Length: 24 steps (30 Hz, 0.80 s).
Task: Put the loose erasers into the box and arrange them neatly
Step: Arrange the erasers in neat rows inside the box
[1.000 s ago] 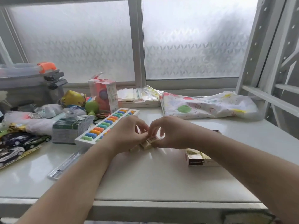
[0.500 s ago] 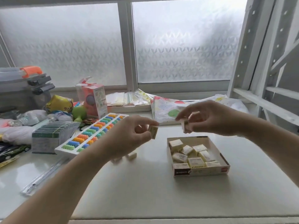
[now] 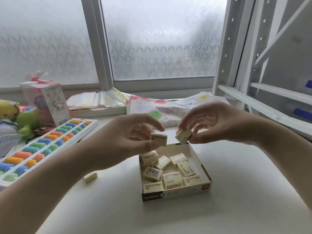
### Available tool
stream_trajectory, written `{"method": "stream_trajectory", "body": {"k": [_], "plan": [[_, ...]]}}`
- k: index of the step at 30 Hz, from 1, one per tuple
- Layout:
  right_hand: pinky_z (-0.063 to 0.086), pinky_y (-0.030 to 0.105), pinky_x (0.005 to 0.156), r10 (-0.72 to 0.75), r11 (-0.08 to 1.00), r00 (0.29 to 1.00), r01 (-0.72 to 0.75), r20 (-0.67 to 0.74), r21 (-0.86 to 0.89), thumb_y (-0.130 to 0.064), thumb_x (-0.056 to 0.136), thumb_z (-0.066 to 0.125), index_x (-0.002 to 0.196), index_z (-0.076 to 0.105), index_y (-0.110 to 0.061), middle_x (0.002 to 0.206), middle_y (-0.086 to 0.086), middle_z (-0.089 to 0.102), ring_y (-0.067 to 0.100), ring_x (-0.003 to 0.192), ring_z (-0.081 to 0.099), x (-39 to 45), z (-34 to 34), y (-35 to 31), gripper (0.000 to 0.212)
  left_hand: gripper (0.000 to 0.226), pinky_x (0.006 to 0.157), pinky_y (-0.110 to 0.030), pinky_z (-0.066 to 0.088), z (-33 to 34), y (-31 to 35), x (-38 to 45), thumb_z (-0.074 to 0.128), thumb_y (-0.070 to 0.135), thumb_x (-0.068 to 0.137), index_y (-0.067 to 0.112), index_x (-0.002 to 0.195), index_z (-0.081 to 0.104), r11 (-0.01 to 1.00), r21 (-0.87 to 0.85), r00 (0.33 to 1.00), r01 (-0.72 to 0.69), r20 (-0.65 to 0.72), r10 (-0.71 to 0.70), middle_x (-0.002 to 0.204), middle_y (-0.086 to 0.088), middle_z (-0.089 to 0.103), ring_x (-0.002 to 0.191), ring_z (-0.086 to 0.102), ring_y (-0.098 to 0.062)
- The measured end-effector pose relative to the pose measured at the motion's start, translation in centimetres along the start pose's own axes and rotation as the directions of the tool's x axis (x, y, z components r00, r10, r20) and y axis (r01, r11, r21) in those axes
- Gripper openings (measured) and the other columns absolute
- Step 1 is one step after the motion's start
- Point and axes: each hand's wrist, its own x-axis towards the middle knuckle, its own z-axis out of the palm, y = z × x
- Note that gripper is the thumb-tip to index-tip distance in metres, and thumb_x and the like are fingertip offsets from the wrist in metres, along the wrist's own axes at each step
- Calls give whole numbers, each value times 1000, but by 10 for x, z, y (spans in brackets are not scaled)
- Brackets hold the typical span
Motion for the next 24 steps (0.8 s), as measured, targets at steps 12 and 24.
{"method": "stream_trajectory", "body": {"k": [12, 24], "plan": [[46, 19, 77, -8, 932, 1000, 5, -7, -363, -35, 67, 89, 89, 80, -33, 89, -14, 76, 0, 89, 65, 5, 25, 2, 24, 22, 78, -2, 42, 28, 0, -9, 82, 35, 74, 27, 95, 81, 959, 236, 987, -158, 23, 157, 89, 13, 72, 89, 65, -3], [44, 21, 73, -69, 926, 997, 57, -19, -373, -28, 75, 86, 82, 83, -34, 88, -11, 72, 10, 84, 62, 7, 28, 9, 10, 30, 85, -16, 44, 24, -3, -10, 73, 60, 73, 33, 83, 78, 877, 433, 978, -208, 90, 188, 100, 20, 59, 106, 57, -2]]}}
